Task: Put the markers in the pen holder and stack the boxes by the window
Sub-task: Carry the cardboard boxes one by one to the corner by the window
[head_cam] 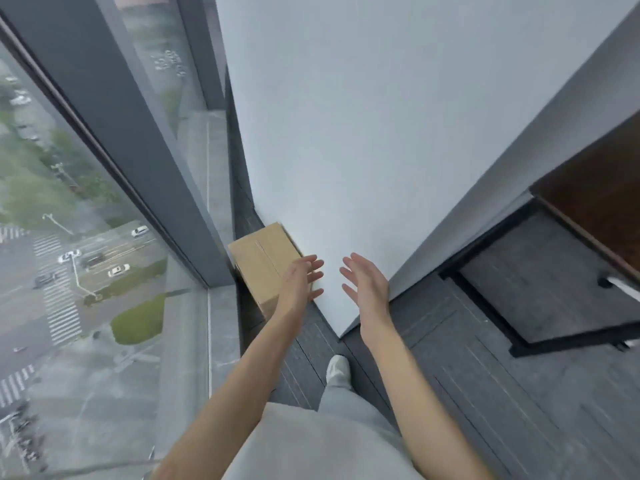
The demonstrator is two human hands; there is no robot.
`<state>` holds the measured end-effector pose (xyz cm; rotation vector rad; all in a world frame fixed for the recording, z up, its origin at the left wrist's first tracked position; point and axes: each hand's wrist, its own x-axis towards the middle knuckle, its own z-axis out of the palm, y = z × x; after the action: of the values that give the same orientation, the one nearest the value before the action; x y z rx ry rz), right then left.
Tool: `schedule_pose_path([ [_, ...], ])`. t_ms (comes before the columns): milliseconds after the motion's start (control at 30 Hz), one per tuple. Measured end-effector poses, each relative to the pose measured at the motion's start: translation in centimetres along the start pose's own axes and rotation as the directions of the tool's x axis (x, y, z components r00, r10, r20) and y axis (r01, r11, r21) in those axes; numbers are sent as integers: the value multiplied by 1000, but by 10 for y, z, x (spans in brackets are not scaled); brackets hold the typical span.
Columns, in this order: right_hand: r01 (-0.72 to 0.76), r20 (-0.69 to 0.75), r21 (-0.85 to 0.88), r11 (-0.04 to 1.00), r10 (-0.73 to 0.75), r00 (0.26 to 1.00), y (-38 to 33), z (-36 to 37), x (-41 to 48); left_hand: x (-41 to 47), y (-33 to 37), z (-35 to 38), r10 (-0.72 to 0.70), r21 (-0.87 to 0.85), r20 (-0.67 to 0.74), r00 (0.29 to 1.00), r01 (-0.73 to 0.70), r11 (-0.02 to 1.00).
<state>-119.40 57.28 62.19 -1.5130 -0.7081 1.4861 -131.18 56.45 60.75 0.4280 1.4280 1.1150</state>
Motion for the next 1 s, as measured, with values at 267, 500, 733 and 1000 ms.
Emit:
schedule_pose_path([
  [267, 132, -335, 217, 967, -54, 941, 10, -125, -73, -66, -43, 90, -33, 230, 374, 927, -58, 972],
  [500, 291, -598, 367, 884, -16, 801, 2, -276, -119, -135, -104, 228, -163, 395, 612, 774, -120, 911],
  [733, 480, -788, 345, 806, -30, 615, -16, -464, -170, -230, -179, 410, -255, 432, 774, 579, -189, 882],
  [1000, 600, -925, 259, 757, 16, 379, -34, -640, -236, -336, -261, 573, -341, 444, 859, 381, -225, 867],
])
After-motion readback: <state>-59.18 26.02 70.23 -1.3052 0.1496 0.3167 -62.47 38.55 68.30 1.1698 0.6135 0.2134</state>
